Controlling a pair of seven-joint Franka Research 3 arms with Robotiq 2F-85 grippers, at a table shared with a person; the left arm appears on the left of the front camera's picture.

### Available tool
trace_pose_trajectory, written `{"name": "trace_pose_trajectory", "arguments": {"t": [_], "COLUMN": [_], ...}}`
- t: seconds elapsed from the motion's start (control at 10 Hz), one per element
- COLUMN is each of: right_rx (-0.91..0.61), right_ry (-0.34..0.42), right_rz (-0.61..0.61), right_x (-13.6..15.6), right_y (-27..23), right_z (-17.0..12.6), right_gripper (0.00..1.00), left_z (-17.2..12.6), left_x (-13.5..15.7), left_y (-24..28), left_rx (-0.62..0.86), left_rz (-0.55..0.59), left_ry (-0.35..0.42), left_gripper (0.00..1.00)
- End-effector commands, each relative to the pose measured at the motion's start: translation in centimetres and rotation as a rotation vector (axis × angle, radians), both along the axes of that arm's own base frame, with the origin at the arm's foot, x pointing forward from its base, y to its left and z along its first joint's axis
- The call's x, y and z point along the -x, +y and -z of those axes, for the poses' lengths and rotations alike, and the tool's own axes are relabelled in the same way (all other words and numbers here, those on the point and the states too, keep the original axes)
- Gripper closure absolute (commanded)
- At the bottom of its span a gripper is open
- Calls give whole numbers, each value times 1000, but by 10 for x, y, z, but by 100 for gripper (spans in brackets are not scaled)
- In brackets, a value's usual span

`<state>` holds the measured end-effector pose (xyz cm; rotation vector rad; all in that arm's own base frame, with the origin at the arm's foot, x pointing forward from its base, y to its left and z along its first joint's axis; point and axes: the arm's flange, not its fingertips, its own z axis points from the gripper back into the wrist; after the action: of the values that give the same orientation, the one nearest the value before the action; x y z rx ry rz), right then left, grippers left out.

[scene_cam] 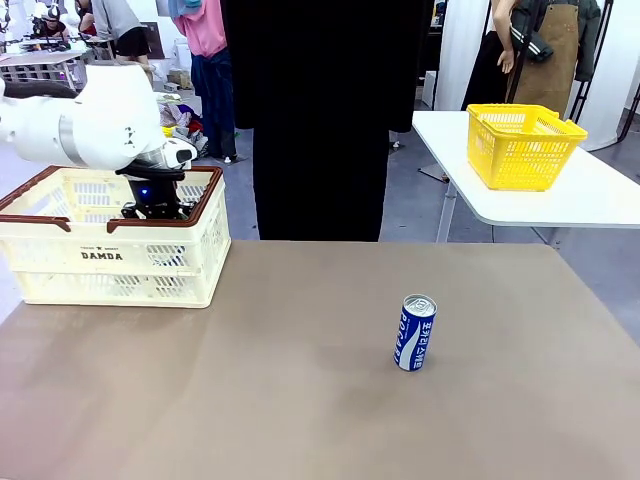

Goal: Place the drinks into the Shopping basket.
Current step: Pick up one drink and place it into the Shopping basket.

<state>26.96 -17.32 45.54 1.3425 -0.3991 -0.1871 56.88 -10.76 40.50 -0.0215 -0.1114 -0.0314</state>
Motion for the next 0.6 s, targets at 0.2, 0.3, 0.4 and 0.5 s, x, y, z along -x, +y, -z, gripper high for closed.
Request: {"name": "trace_pose_trajectory", "arguments": {"t": [0.2, 0.3, 0.4, 0.5], "right_rx": [-15, -15, -15, -15], "right_ry": [-23, -23, -23, -23], "right_rz": [2, 2, 2, 2], "right_x": [-2, -2, -2, -2], "right_y": [0, 0, 0, 0], "right_z": [-3, -3, -3, -3], "right_gripper": [0, 0, 0, 0], "left_z": [3, 2, 1, 1], "left_x": [-5, -5, -6, -6], "left_y": [-3, -1, 1, 2], "left_rx": [5, -7, -8, -14], "left_rz": [-14, -25, -39, -52], "left_ry": [8, 11, 18, 31], "left_gripper": [100, 100, 69, 9]}}
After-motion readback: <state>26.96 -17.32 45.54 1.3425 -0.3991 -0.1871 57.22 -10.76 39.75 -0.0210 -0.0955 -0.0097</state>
